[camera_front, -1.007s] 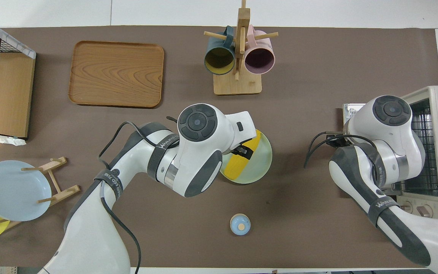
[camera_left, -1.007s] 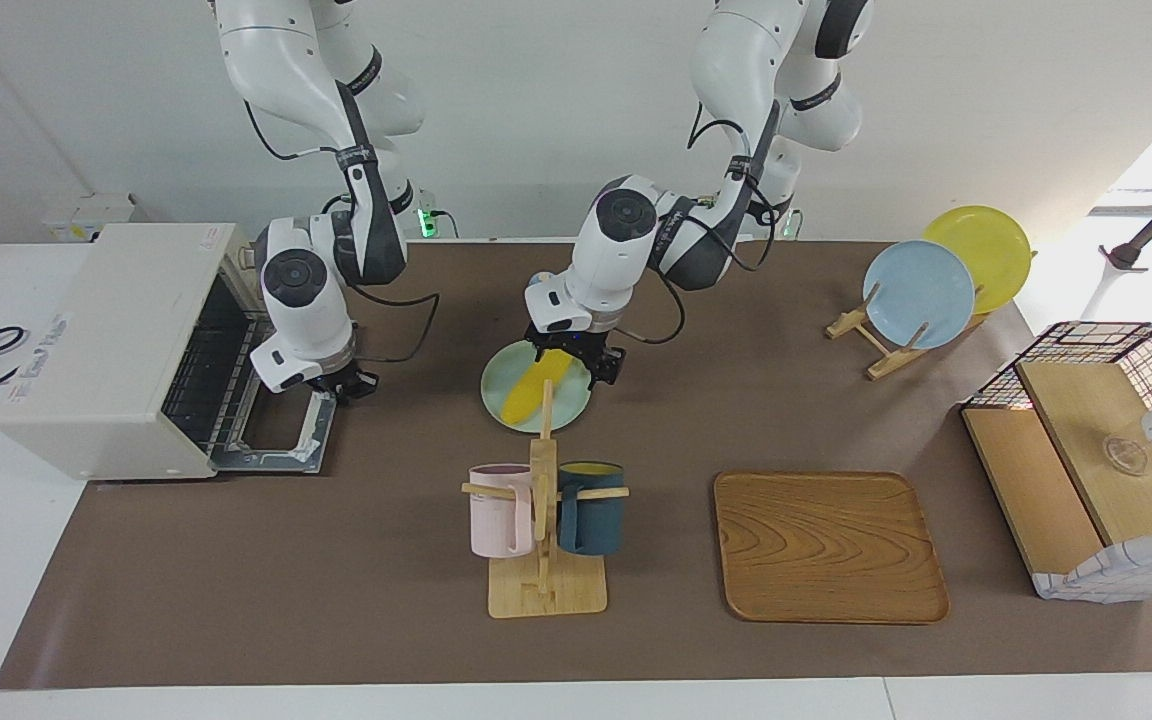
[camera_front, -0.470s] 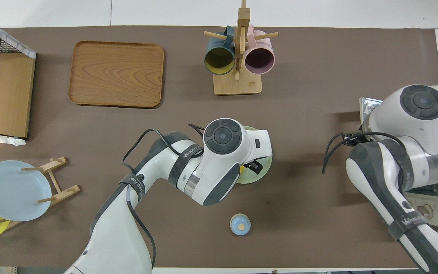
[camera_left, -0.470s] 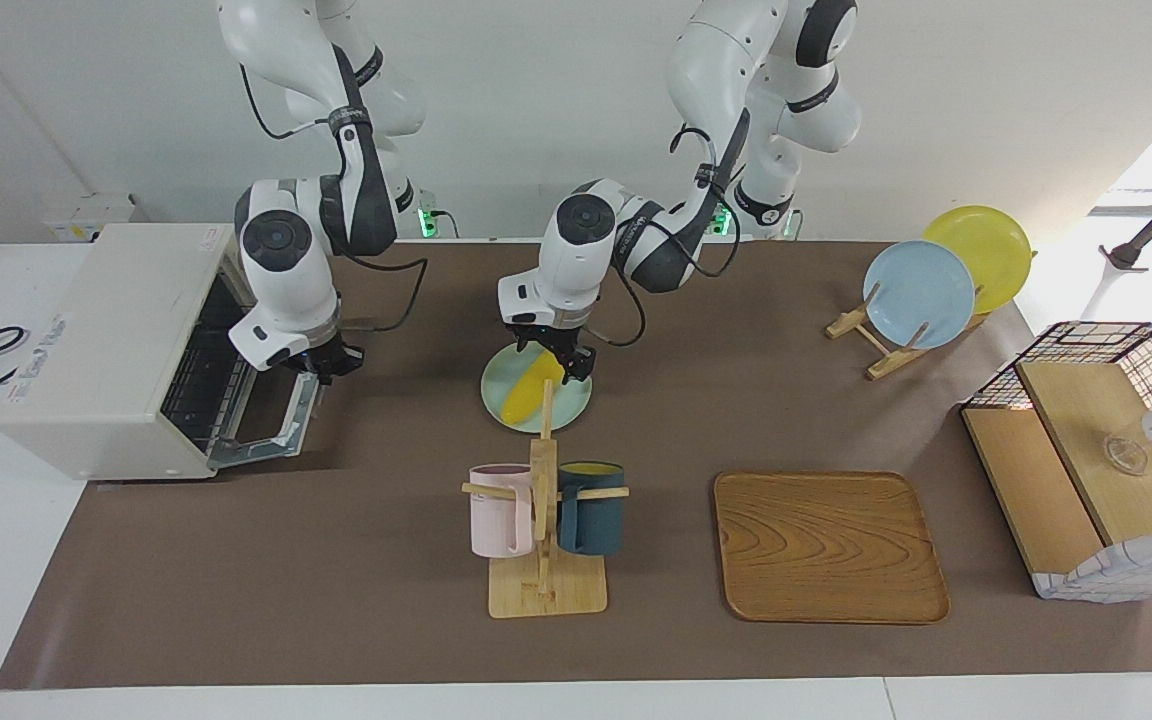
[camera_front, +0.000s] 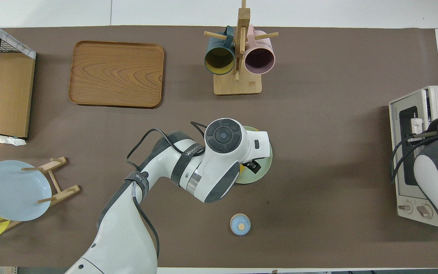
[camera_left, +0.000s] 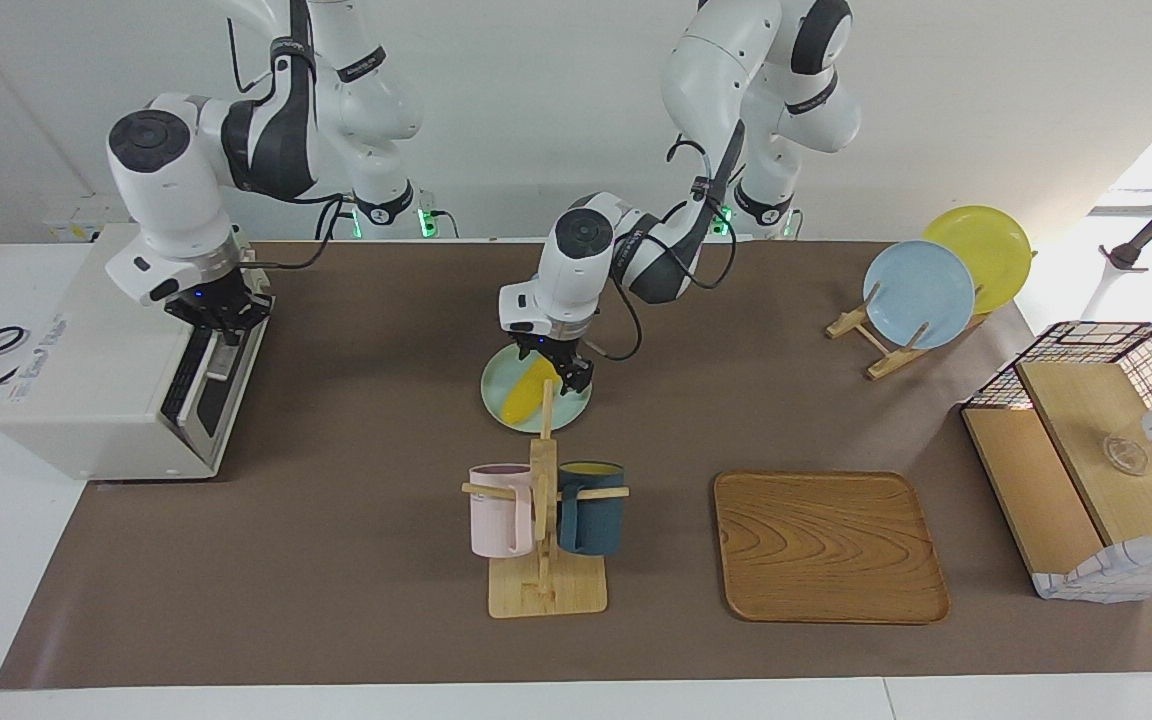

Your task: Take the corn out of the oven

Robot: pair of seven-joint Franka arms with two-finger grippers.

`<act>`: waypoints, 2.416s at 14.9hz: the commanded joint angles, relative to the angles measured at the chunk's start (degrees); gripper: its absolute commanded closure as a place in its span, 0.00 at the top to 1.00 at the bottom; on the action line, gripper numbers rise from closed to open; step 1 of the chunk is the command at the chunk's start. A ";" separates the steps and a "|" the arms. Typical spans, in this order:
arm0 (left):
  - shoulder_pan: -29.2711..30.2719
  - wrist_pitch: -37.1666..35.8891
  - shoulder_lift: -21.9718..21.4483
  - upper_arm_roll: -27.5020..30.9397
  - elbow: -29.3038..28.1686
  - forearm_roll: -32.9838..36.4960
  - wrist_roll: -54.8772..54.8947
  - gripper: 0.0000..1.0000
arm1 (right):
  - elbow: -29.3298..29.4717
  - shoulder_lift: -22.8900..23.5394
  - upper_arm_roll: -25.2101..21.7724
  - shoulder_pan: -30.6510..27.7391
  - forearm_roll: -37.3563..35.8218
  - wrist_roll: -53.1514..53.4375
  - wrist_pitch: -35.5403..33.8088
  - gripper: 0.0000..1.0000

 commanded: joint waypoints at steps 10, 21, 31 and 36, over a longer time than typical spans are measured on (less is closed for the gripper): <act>-2.35 2.61 0.13 0.67 -1.47 0.15 -3.04 0.54 | 8.67 2.28 -1.44 1.41 4.00 -5.30 -11.16 0.28; 4.92 -8.17 -7.14 1.11 -0.59 -3.01 -3.66 0.00 | 21.16 1.49 -0.74 8.18 14.99 -0.22 -26.28 1.00; 28.29 -18.31 -15.08 1.81 1.42 -2.57 -7.79 0.00 | 30.64 5.26 0.41 12.41 14.91 5.69 -29.89 1.00; 35.43 -18.30 -5.26 1.90 11.16 0.50 -7.62 0.00 | 30.39 5.36 0.58 12.50 14.91 6.56 -29.37 1.00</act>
